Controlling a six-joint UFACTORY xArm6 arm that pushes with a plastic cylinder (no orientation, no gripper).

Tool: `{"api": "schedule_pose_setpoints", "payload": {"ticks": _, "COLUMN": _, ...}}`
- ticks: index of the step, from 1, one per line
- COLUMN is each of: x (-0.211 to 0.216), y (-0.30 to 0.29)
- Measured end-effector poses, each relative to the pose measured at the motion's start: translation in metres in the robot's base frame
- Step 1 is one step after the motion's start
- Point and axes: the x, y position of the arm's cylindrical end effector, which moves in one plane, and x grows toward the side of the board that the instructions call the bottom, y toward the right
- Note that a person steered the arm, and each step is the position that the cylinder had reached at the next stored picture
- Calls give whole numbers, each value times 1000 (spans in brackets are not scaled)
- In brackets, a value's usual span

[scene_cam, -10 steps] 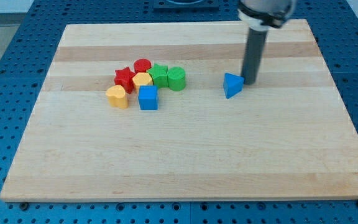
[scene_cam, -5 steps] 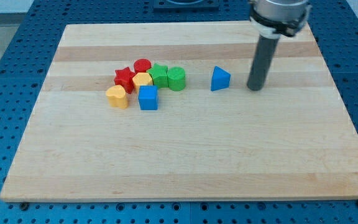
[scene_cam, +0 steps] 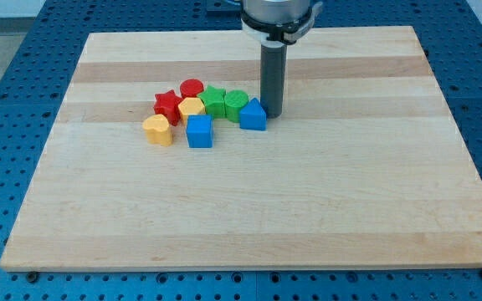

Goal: Push the triangle below the green blocks

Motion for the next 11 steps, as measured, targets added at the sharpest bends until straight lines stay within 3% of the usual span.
{"api": "schedule_pose_setpoints", "payload": {"ticks": 2, "x": 15, "y": -62}}
{"api": "schedule_pose_setpoints", "payload": {"ticks": 3, "x": 28, "y": -48}}
{"api": "schedule_pose_setpoints", "payload": {"ticks": 4, "x": 67, "y": -4}}
{"api": "schedule_pose_setpoints", "payload": {"ticks": 5, "x": 90, "y": -72}}
{"api": "schedule_pose_setpoints", "payload": {"ticks": 6, "x": 88, "y": -110}}
{"api": "schedule_pose_setpoints", "payload": {"ticks": 7, "x": 77, "y": -110}}
{"api": "schedule_pose_setpoints", "payload": {"ticks": 11, "x": 59, "y": -70}}
